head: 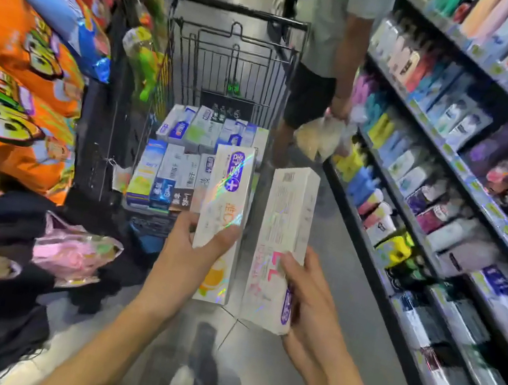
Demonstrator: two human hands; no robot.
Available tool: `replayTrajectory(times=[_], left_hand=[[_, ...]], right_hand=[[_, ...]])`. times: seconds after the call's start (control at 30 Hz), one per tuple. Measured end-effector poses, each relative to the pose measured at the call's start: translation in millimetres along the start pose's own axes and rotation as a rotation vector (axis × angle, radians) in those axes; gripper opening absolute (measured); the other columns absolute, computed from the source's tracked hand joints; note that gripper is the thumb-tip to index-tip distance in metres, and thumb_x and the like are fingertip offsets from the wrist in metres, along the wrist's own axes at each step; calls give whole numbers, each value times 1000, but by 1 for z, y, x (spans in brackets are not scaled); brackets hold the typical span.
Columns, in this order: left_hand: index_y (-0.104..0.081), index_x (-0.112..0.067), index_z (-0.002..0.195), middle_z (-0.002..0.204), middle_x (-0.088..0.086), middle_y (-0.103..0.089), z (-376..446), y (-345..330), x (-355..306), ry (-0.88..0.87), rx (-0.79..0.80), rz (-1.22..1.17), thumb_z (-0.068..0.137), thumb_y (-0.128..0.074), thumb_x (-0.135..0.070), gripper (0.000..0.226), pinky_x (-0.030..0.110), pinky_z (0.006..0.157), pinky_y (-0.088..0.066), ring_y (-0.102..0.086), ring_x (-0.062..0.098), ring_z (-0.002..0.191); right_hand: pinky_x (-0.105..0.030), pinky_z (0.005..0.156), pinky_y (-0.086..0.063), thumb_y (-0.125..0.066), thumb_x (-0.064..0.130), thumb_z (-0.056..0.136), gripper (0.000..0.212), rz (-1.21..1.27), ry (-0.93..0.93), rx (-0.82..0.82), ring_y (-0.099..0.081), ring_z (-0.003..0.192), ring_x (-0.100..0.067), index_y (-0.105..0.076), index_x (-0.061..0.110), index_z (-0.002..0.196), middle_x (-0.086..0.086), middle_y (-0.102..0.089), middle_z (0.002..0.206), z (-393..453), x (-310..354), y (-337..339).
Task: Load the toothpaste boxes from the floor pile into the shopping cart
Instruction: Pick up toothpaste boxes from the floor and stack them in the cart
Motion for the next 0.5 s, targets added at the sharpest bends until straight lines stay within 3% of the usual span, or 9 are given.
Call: replayTrajectory(times=[0.1, 0.17, 0.27, 0.37, 0.5], left_hand=[[-56, -27, 113, 103, -11, -73, 29, 22, 0, 19, -12, -11, 59, -89, -61, 72, 34, 85, -56, -71, 6, 93], [-56, -26, 114, 98, -12, -74, 48, 30, 1, 28, -27, -35, 58, -91, -56, 72, 29, 80, -53, -70, 6, 90], [-56, -28, 114, 98, -14, -74, 78, 35, 2, 44, -42, -25, 58, -86, -57, 70, 26, 79, -50, -70, 3, 91], [-57, -28, 113, 99, -16, -74, 111, 35, 5, 57, -35, -29, 52, -82, -62, 74, 29, 83, -53, -71, 5, 94], [-57, -26, 114, 102, -9, -72, 162, 28, 11, 104, -81, 41, 68, -87, -52, 60, 28, 80, -54, -70, 7, 92]], right_hand=[[-33, 78, -61, -66, 16, 79, 54, -50, 4, -35, -74, 96, -21, -53, 6, 131, -9, -74, 116, 35, -8, -25], [-33, 77, -61, -68, 17, 78, 54, -77, 6, -61, -74, 95, -22, -54, 9, 130, -9, -75, 114, 55, -9, -32], [-38, 81, -61, -70, 22, 78, 53, -159, -11, -90, -74, 99, -25, -55, 13, 129, -9, -74, 116, 83, -8, -34], [-33, 71, -60, -70, 23, 82, 46, -236, -22, -104, -75, 93, -23, -56, 19, 125, -6, -76, 110, 117, -5, -32], [-42, 92, -56, -71, 29, 81, 49, -338, 21, -139, -72, 106, -22, -56, 24, 127, 1, -75, 115, 171, 1, -31]])
Point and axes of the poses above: each hand's wrist, its own z-axis towards the middle knuckle, its own y-axis out of the back of the hand, x = y × z, the point moved 9 cm from there along z, towards the middle knuckle
